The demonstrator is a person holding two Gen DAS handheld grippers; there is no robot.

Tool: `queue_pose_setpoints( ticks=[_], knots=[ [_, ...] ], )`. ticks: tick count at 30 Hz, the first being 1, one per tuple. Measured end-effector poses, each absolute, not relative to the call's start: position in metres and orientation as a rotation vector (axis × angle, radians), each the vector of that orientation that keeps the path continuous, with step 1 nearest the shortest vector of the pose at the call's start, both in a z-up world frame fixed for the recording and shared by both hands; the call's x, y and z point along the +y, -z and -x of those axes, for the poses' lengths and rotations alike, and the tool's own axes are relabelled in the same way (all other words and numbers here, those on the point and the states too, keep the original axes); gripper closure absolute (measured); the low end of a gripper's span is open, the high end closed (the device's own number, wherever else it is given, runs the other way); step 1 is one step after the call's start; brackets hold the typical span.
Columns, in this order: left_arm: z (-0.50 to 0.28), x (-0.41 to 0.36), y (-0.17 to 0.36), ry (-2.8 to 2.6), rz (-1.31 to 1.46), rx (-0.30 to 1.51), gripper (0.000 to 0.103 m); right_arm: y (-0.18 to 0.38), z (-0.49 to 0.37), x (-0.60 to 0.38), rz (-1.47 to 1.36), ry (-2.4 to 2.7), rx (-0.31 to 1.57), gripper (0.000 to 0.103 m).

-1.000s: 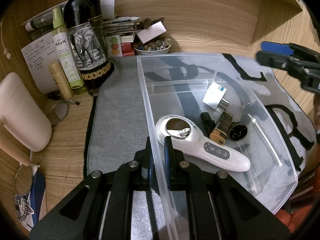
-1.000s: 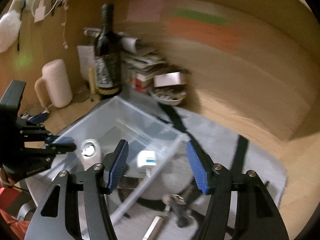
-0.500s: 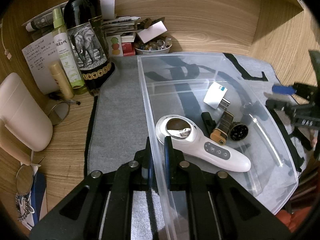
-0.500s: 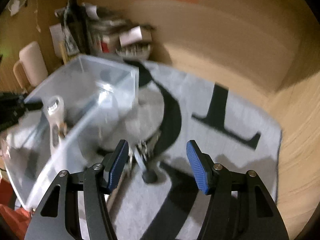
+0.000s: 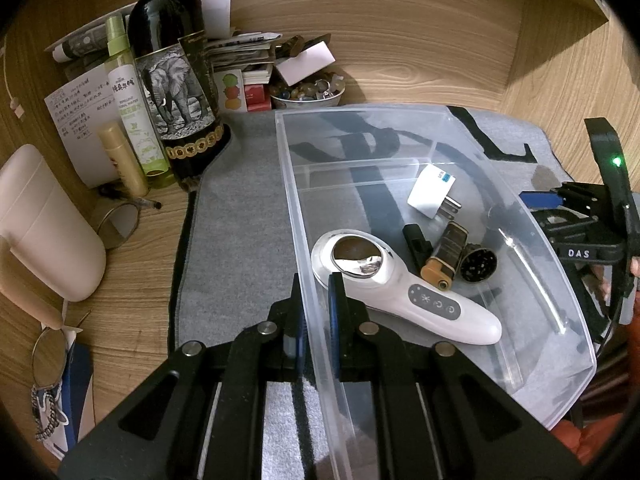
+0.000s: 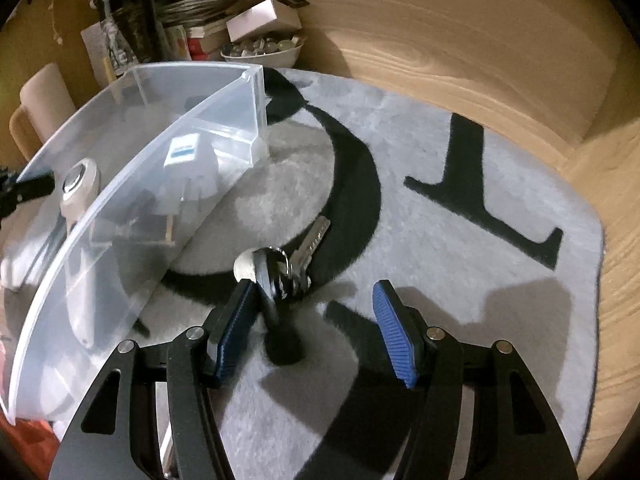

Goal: Organize rigid objects
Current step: 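Grasp the black-handled tool on the rug with the right gripper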

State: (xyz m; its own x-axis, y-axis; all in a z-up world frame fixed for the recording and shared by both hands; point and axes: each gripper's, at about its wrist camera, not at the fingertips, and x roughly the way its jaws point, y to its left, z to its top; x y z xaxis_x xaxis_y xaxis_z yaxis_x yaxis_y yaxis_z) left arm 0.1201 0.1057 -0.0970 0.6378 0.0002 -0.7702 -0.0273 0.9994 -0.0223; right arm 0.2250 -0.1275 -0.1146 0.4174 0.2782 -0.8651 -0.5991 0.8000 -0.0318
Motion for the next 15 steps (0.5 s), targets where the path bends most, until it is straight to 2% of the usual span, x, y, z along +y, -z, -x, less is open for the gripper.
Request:
queue_pose_setpoints(
  ticks=[2, 3, 7, 8, 15],
  knots=[
    [-0.120, 0.107, 0.097, -0.015, 0.032, 0.879, 0.095, 0.115, -0.229, -0.127, 0.343, -0.572, 1.002, 0.047],
    [-0.120, 0.106, 0.097, -0.016, 0.033, 0.879, 0.095, 0.115, -0.231, -0.128, 0.334, -0.577, 1.001, 0.050],
    [-0.120, 0.106, 0.097, -0.016, 0.033, 0.879, 0.095, 0.114, -0.232, -0.127, 0.305, -0.627, 1.016, 0.074],
    [-0.120, 0.106, 0.097, -0.016, 0.032, 0.879, 0.095, 0.113, -0.231, -0.126, 0.309, -0.631, 1.018, 0.077],
    [-0.120, 0.106, 0.097, -0.016, 0.032, 0.879, 0.095, 0.099, -0.224, -0.128, 0.326, -0.615, 0.973, 0.078]
  ],
)
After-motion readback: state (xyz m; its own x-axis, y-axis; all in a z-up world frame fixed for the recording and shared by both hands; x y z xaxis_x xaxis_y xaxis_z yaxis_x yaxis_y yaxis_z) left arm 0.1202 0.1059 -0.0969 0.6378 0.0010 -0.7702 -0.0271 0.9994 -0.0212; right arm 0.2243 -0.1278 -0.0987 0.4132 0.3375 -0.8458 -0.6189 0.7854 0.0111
